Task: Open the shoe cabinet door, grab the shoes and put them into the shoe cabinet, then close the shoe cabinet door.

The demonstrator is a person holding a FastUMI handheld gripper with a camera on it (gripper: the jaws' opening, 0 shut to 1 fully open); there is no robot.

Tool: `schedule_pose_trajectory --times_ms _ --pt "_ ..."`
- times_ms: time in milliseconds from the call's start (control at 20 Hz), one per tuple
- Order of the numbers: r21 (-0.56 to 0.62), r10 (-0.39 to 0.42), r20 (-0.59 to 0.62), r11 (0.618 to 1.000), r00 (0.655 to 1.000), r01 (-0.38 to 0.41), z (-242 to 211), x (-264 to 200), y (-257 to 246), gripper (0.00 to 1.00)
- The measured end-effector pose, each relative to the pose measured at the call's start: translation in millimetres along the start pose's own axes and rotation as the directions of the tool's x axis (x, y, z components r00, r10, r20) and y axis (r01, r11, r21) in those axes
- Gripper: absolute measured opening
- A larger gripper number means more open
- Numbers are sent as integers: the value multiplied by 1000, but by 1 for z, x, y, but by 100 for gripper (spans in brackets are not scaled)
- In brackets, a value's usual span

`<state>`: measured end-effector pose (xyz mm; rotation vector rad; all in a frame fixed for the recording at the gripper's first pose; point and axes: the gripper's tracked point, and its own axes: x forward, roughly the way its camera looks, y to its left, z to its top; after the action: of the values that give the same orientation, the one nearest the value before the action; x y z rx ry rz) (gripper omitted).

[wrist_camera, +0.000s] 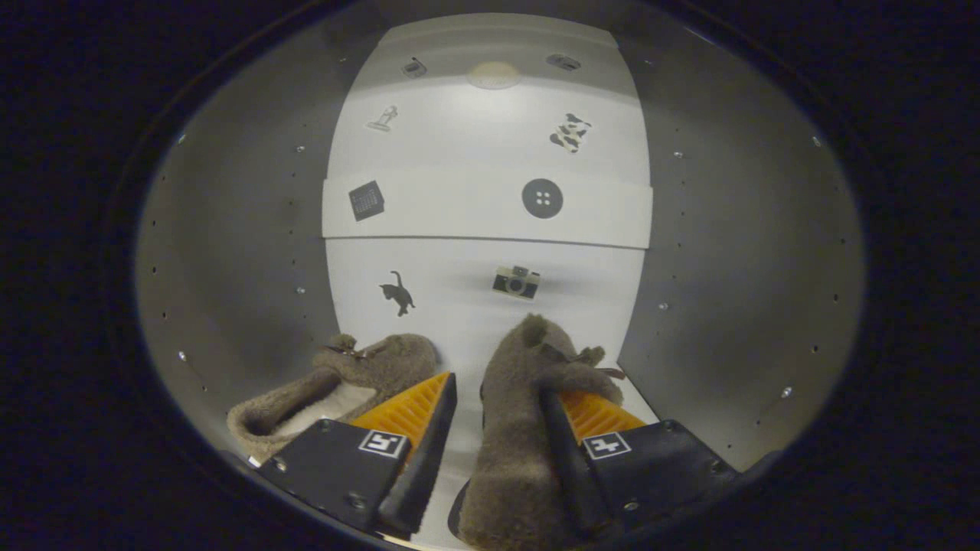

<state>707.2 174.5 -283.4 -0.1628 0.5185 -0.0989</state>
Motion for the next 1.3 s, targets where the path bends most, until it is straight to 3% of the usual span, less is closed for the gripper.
schedule_pose_trajectory --times_ms 150,300,900,1050,1300 --pt "28 1 -18 1000 1000 0 -3 -7 3 86" --pt "66 83 -32 995 996 -81 -3 -17 27 86" --pt "-55 29 79 998 996 -25 13 -132 38 91" --pt "-49 60 91 997 994 -56 7 -171 45 98" --pt "-23 93 119 996 988 -91 -7 -239 43 98"
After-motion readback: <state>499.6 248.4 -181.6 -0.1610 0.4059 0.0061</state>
